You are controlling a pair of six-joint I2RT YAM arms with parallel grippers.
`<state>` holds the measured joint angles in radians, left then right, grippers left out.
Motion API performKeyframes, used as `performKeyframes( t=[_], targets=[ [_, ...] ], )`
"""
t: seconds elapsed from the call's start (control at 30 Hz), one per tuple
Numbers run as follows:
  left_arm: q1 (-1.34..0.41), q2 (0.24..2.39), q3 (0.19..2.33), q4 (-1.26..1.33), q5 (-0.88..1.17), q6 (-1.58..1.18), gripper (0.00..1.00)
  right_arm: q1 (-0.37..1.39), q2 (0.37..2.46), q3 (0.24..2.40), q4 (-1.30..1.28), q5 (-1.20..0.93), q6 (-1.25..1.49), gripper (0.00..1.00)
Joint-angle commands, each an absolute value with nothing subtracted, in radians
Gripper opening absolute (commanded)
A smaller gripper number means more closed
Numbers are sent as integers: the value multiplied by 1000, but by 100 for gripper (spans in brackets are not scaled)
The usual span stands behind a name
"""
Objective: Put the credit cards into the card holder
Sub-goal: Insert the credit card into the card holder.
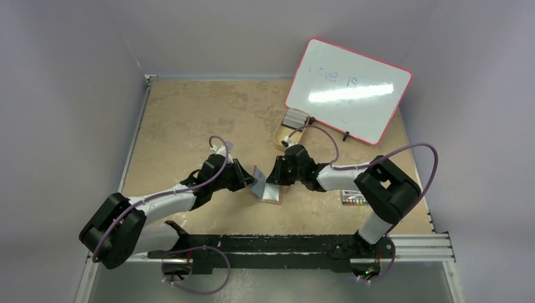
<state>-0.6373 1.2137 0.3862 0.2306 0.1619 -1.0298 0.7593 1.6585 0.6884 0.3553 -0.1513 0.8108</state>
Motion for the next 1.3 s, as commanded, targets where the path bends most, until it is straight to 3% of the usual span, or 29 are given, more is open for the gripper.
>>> performKeyframes(
  t=[0.0, 0.37, 0.53, 0.7, 1.27],
  targets=[
    [-644, 1240, 386, 373, 216, -1058, 12, 763, 1680, 720, 342, -137, 784, 21],
    [-653, 1256, 409, 362, 224, -1034, 15, 765, 1707, 723, 345, -141, 765, 20],
    [-658, 1265, 404, 397, 239, -1035, 3, 765, 1704, 713, 357, -143, 764, 20],
    [-662, 1267, 393, 451, 255, -1052, 16, 765, 1711, 719, 354, -144, 758, 19],
    [-669, 1259, 375, 461, 244, -1052, 18, 765, 1704, 711, 363, -150, 763, 19]
  ],
)
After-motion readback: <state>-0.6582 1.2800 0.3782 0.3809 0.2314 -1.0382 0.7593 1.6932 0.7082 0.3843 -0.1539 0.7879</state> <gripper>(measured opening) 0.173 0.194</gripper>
